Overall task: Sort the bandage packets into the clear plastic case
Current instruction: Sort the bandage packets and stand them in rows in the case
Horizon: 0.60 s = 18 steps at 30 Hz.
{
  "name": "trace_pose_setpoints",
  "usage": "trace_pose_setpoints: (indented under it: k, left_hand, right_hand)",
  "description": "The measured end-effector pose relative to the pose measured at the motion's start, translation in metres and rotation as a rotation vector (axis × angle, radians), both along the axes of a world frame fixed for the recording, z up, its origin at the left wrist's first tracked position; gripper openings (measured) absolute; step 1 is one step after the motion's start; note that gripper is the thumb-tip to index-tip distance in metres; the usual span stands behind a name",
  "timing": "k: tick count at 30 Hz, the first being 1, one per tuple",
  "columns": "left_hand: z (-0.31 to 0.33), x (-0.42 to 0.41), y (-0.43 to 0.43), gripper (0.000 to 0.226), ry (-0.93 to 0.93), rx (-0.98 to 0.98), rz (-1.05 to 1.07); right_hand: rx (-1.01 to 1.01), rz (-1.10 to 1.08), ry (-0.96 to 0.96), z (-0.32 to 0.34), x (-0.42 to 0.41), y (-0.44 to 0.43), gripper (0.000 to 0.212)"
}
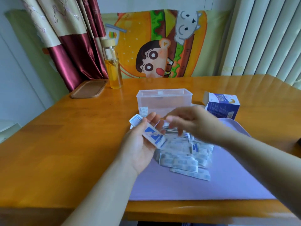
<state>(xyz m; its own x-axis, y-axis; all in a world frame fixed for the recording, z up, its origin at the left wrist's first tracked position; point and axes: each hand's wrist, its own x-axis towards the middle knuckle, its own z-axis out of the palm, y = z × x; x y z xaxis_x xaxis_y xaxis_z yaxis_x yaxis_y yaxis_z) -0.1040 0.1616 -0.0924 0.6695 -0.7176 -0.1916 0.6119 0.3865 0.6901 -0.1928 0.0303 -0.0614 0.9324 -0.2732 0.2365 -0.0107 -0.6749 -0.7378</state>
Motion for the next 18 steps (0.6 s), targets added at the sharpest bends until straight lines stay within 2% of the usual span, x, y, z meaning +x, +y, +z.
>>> trace_pose_setpoints:
  k: [2, 4, 7, 9, 12, 15, 18]
  left_hand:
    - [0.001, 0.008, -0.002, 0.024, 0.063, 0.01, 0.008]
    - [0.001, 0.014, -0.006, 0.02, 0.126, 0.033, -0.015]
    - [-0.001, 0.019, -0.011, 0.007, 0.207, 0.079, -0.055]
    - [-0.002, 0.02, -0.013, 0.009, 0.225, 0.097, -0.072]
    - [-0.002, 0.022, -0.014, 0.011, 0.239, 0.091, -0.069]
    - [0.0, 0.025, -0.011, 0.012, 0.221, 0.104, -0.054]
    - [0.0, 0.029, -0.011, 0.016, 0.181, 0.128, -0.062]
  right_hand:
    - [-0.103, -0.177, -0.043, 0.008, 0.001, -0.029, 0.034]
    - [-0.221, -0.26, 0.027, 0.006, 0.007, -0.053, 0.03]
    - [-0.374, -0.211, 0.355, -0.008, 0.022, -0.069, 0.055]
    - [-0.437, -0.181, 0.496, -0.02, 0.031, -0.07, 0.066]
    - [-0.473, -0.182, 0.523, -0.03, 0.039, -0.07, 0.064]
    - [-0.465, -0.221, 0.474, -0.036, 0.042, -0.073, 0.042]
    - [-0.428, -0.223, 0.449, -0.041, 0.04, -0.078, 0.036]
